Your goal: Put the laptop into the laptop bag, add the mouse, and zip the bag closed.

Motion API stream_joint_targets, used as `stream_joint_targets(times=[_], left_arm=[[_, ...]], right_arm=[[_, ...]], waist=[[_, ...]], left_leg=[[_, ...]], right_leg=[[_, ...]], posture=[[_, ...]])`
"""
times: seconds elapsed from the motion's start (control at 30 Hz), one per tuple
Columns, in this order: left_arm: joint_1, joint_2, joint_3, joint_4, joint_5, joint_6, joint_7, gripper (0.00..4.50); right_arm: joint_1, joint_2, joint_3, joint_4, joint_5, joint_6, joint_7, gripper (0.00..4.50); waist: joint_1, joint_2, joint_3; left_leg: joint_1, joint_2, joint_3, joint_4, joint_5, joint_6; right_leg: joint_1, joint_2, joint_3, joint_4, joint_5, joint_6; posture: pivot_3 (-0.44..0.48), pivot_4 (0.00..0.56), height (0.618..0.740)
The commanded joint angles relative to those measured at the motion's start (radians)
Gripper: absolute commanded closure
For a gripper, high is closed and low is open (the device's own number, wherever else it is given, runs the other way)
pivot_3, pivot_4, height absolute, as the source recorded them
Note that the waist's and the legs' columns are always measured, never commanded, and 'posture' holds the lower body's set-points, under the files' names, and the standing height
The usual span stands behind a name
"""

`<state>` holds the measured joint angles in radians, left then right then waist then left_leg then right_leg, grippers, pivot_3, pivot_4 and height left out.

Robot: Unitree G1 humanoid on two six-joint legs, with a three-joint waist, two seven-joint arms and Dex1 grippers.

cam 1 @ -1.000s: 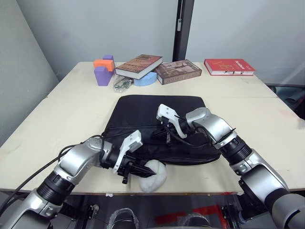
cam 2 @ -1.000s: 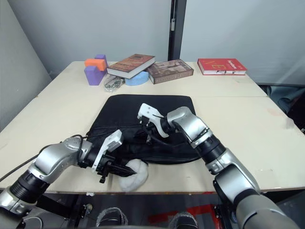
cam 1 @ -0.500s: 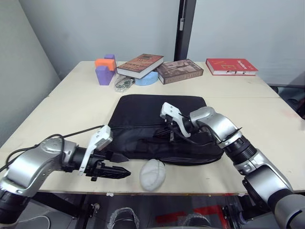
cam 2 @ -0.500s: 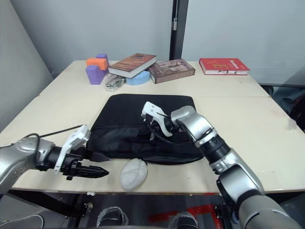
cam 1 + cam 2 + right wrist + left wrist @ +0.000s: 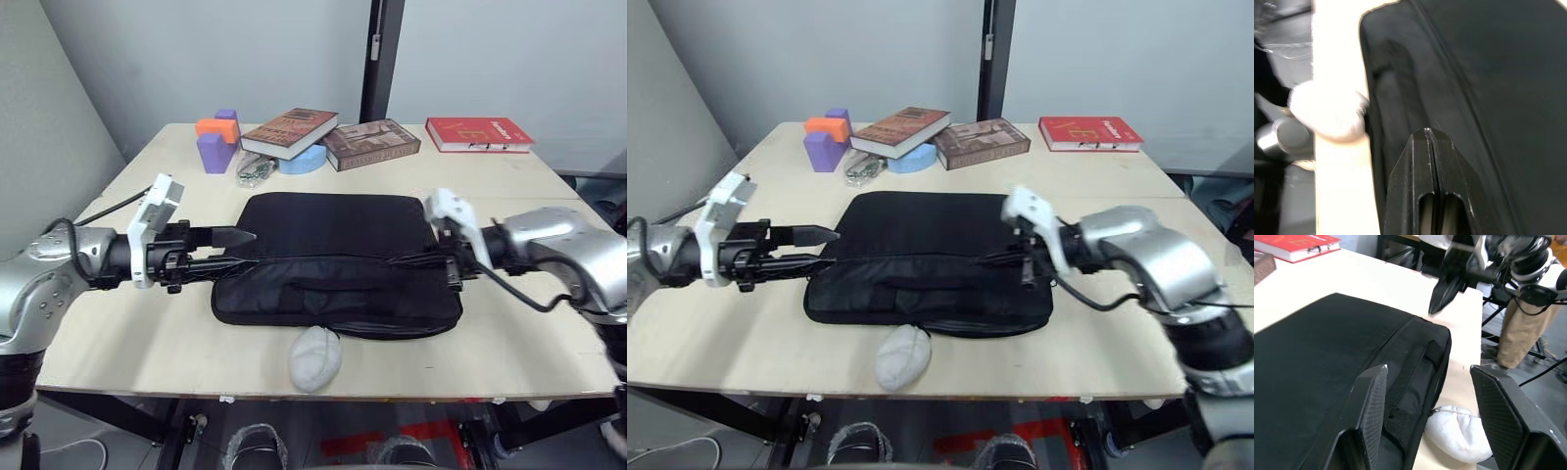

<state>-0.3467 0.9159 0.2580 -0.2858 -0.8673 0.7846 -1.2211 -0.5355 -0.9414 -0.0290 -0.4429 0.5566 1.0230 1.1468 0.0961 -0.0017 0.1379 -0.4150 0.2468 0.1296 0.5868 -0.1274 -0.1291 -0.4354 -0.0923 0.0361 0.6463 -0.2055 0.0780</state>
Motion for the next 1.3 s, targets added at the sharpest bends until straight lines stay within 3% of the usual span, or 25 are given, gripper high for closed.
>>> stream_joint_targets(times=[0.03,0.23,0.4,0.57,0.7,0.77,0.9,1.03,1.2,1.3], left_arm=[[-0.1,-0.053,-0.089,0.08,0.067,-0.094,-0.035,1.67],[-0.256,-0.186,-0.3,0.321,0.299,-0.345,-0.125,1.67],[-0.362,-0.293,-0.389,0.543,0.403,-0.494,-0.213,1.67],[-0.467,-0.391,-0.445,0.785,0.506,-0.652,-0.287,3.15],[-0.542,-0.447,-0.458,1.011,0.581,-0.77,-0.323,4.5],[-0.556,-0.459,-0.47,1.073,0.614,-0.803,-0.349,4.5],[-0.564,-0.472,-0.479,1.127,0.65,-0.831,-0.39,4.5],[-0.568,-0.484,-0.487,1.168,0.697,-0.878,-0.378,4.5],[-0.573,-0.491,-0.489,1.219,0.74,-0.931,-0.363,4.5],[-0.569,-0.489,-0.482,1.235,0.748,-0.933,-0.361,4.5]], right_arm=[[0.053,-0.108,-0.232,-0.077,0.085,0.036,0.029,4.5],[0.126,-0.214,-0.476,-0.129,0.173,0.094,-0.011,4.5],[0.169,-0.252,-0.608,-0.191,0.267,0.16,-0.036,4.5],[0.185,-0.28,-0.679,-0.26,0.369,0.232,-0.097,4.5],[0.196,-0.269,-0.704,-0.294,0.489,0.29,-0.159,3.35],[0.194,-0.257,-0.688,-0.307,0.56,0.297,-0.197,2.68],[0.191,-0.217,-0.57,-0.332,0.689,0.269,-0.3,1.31],[0.175,-0.138,-0.366,-0.36,0.714,0.206,-0.395,0.02],[0.145,-0.125,-0.003,-0.361,0.406,0.051,-0.347,0.02],[0.083,-0.161,0.334,-0.295,0.042,-0.166,-0.227,0.02]], waist=[[0.007,0.0,0.0],[0.018,0.0,0.0],[0.013,0.0,0.0],[0.023,0.0,0.0],[0.03,0.0,0.0],[0.033,0.0,0.0],[0.042,0.0,0.0],[0.051,0.0,0.0],[0.052,0.0,0.0],[0.051,0.0,-0.001]], left_leg=[[0.0,0.0,0.0,0.0,0.0,0.0],[0.0,-0.001,0.002,0.003,0.0,0.001],[0.0,0.0,0.002,0.003,0.0,0.001],[0.0,0.0,0.002,0.003,0.0,0.002],[0.0,-0.001,0.002,0.004,0.0,0.003],[0.0,-0.001,0.003,0.004,0.001,0.003],[0.0,0.0,0.002,0.004,0.0,0.003],[0.001,0.0,0.002,0.005,0.0,0.003],[0.0,-0.001,0.002,0.005,0.0,0.003],[0.0,-0.001,0.001,0.005,0.0,0.002]], right_leg=[[0.0,0.0,0.0,0.0,0.0,0.0],[0.001,-0.001,0.002,0.0,0.0,0.0],[0.001,-0.001,0.002,0.0,0.0,0.0],[0.001,-0.001,0.002,0.0,0.0,0.0],[0.001,-0.001,0.002,0.001,0.0,0.0],[0.001,-0.001,0.002,0.001,0.0,0.0],[0.001,-0.002,0.002,0.0,0.0,0.0],[0.002,-0.002,0.002,0.001,0.0,0.0],[0.003,-0.002,0.002,0.001,0.0,0.0],[0.003,-0.002,0.001,0.002,0.0,0.0]], posture=[[0.0,0.15,0.73],[0.0,0.15,0.73],[0.0,0.15,0.73],[0.0,0.15,0.73],[0.0,0.15,0.73],[0.0,0.15,0.73],[0.0,0.15,0.73],[0.0,0.15,0.73],[0.0,0.15,0.73],[0.0,0.15,0.73]])
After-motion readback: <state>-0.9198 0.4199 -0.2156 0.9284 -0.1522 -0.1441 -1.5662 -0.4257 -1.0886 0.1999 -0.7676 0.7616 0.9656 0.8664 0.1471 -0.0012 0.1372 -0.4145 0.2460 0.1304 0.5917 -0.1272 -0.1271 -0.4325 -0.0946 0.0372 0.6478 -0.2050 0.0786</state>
